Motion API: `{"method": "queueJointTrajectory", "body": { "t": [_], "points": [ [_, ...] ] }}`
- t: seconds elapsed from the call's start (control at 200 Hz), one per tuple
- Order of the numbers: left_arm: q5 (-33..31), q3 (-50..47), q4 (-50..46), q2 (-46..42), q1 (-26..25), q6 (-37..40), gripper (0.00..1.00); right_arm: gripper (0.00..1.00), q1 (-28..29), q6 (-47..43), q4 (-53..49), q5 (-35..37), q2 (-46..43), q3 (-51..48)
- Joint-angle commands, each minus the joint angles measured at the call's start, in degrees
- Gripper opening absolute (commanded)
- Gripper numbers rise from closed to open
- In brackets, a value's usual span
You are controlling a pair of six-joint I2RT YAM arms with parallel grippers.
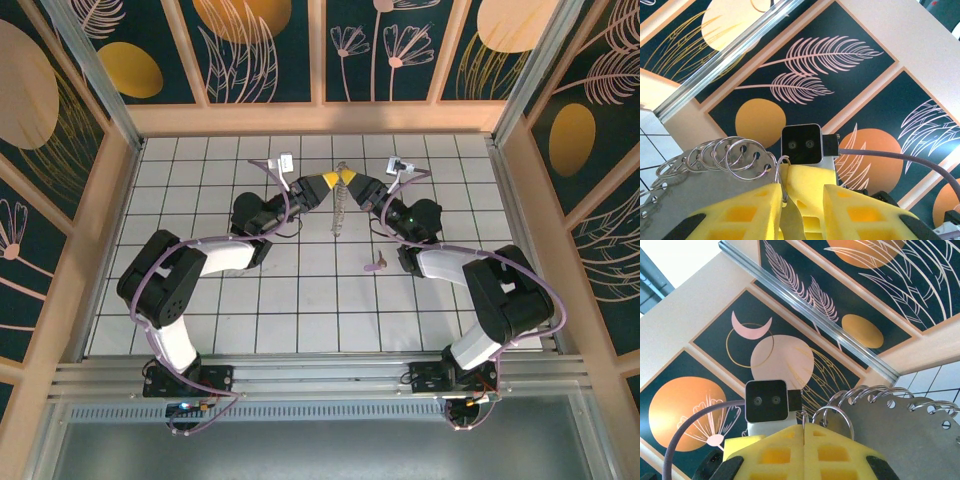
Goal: Put the keys on the keyring
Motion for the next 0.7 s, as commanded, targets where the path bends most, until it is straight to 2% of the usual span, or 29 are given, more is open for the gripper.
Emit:
{"method": "queueJointTrajectory", "body": {
  "t": [0.0, 0.11, 0.21, 0.39, 0.486, 0.691],
  "points": [
    [-0.33, 1.49, 1.86, 0.99, -0.55, 0.37, 0.31, 0.00, 1.20, -0.88, 2.88, -1.41, -0.11, 1.71],
    [-0.70, 1.40, 1.77, 1.17, -0.56, 0.48, 0.32, 0.00, 1.12, -1.10, 2.67, -1.54, -0.08, 1.71],
    [-1.88, 0.82, 1.13, 1.02, -0.52, 0.94, 0.40, 0.00, 1.10, -1.49, 2.29, -1.44, -0.39, 1.62],
    [-3.19, 0.12, 0.27, 0.69, -0.55, 1.82, 0.44, 0.00, 1.10, -2.37, 1.25, -1.06, -0.99, 1.36],
    [-2.57, 0.49, 0.35, 0.86, -0.53, 1.78, 0.39, 0.00, 1.10, -2.37, 1.21, -1.10, -0.89, 1.37],
    [-2.13, 0.63, 0.91, 1.03, -0.58, 1.52, 0.21, 0.00, 1.09, -2.20, 1.47, -1.15, -0.49, 1.36]
  ]
}}
